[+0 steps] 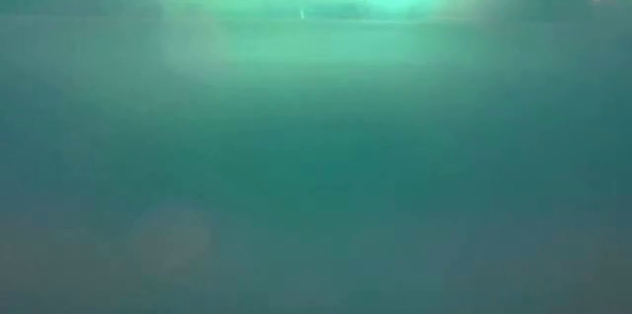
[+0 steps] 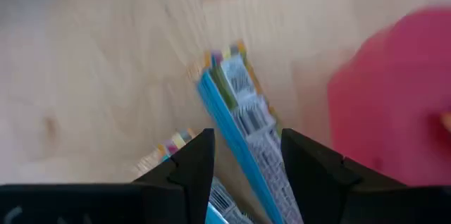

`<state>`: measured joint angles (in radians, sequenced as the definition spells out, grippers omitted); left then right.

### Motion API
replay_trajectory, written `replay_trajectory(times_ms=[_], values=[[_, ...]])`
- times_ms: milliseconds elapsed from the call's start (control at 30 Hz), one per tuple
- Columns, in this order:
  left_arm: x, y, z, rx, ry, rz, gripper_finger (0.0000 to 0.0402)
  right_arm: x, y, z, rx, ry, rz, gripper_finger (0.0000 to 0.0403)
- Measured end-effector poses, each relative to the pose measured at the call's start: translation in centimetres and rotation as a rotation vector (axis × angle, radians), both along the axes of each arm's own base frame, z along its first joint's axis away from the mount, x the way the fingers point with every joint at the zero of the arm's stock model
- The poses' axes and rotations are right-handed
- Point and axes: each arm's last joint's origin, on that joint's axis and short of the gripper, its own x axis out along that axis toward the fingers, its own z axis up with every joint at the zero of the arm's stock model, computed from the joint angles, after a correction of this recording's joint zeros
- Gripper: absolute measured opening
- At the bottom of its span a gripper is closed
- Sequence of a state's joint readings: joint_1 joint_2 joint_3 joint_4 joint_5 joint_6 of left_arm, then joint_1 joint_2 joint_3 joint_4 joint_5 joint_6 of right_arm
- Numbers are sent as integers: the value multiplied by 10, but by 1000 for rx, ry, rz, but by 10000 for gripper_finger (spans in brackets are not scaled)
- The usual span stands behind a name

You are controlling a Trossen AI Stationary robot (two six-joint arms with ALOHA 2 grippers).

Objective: Pick and place Granola Bars by type
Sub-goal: Put the yellow granola bar into the red bin

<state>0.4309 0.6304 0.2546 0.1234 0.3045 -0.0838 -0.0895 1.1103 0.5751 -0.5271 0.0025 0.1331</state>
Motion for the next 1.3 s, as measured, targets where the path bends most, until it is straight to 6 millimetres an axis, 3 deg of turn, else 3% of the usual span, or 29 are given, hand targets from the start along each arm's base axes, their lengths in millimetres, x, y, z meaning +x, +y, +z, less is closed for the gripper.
replay_trajectory(times_ms=[300,400,467,567,833,1033,1167,1300], values=[[0,0,0,-2,0,1,337,10,-1,-24,-3,146,2,149],[0,0,0,-2,0,1,337,9,-1,-24,10,146,-2,111],[0,0,0,-3,0,1,337,9,0,-23,33,126,20,61],[0,0,0,-3,0,1,337,8,4,-17,54,78,79,13],[0,0,-2,-11,18,1,337,12,16,18,66,-239,163,0],[0,0,-2,-10,17,1,337,1,11,47,-40,-446,133,0],[0,0,-2,-10,17,1,337,-15,-1,53,-199,-410,-2,0],[0,0,-2,-10,17,1,337,-33,-17,44,-294,-225,-215,0]])
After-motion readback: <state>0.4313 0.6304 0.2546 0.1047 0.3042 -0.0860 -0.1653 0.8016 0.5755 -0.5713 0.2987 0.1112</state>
